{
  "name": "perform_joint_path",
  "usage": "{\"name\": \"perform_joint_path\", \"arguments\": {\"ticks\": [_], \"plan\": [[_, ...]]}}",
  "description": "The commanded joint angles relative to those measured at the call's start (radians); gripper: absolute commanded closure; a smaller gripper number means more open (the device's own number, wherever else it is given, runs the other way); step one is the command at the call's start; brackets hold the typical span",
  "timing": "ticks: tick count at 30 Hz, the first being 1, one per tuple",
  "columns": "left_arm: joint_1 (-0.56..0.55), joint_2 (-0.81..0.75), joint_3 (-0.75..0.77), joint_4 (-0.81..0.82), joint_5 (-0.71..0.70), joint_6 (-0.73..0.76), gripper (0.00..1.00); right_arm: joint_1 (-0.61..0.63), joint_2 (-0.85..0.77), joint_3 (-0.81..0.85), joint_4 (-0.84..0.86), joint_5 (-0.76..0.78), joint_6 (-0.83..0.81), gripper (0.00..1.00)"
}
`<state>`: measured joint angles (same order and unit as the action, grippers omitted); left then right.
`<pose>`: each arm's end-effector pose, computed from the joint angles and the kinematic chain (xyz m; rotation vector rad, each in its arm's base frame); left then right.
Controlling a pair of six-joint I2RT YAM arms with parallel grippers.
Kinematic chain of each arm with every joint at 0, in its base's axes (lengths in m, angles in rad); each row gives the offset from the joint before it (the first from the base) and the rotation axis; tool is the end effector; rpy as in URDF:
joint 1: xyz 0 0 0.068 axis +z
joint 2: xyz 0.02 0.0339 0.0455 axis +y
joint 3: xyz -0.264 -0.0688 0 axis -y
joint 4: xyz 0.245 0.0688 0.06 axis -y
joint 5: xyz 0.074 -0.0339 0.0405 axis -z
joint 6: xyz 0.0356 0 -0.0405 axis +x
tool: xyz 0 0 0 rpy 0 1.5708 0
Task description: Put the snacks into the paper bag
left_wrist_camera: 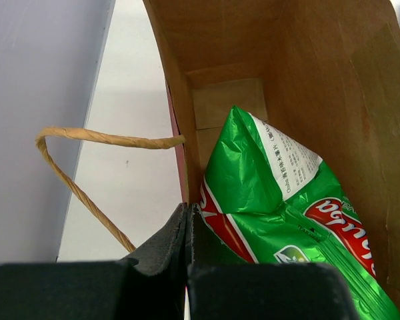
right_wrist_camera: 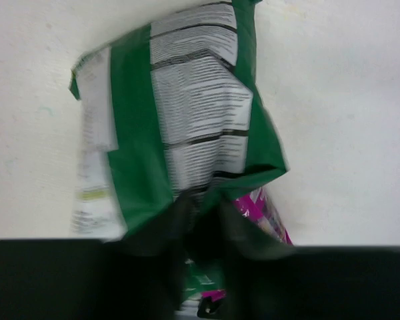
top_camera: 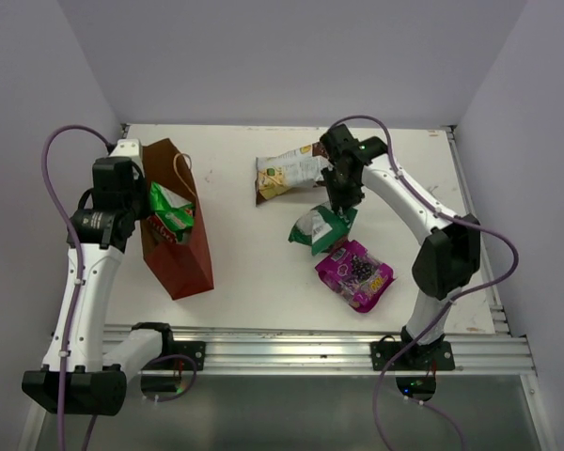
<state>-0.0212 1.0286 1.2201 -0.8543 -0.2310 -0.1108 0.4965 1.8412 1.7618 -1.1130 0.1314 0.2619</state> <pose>0.1986 0.0039 0.3783 -0.2246 2.2079 0.1852 0.3362 0.1769 0.3067 -0.2866 2.7274 0.0268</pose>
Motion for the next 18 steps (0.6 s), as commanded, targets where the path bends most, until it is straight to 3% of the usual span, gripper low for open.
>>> {"name": "perform_joint_path", "arguments": {"ticks": [1,5,8,11,15,18], "plan": [[-0.005,0.011,0.024,0.049,0.028,0.019,1.0,0.002,-0.083,-0.125,-0.062,-0.01,0.03,0.96],[-0.005,0.014,0.035,0.049,0.035,0.016,1.0,0.002,-0.117,-0.144,-0.065,-0.021,0.042,1.0],[-0.005,0.013,0.033,0.05,0.044,0.014,1.0,0.002,-0.143,-0.012,-0.091,0.008,0.031,1.0],[-0.006,0.013,0.036,0.052,0.056,0.011,1.0,0.005,-0.09,0.265,-0.163,0.001,0.034,1.0],[-0.006,0.014,0.048,0.054,0.064,0.008,1.0,0.022,0.039,0.783,-0.192,-0.079,0.074,1.0],[-0.008,0.016,0.05,0.052,0.064,0.003,1.0,0.025,0.116,0.933,-0.076,-0.218,0.14,1.0]]}}
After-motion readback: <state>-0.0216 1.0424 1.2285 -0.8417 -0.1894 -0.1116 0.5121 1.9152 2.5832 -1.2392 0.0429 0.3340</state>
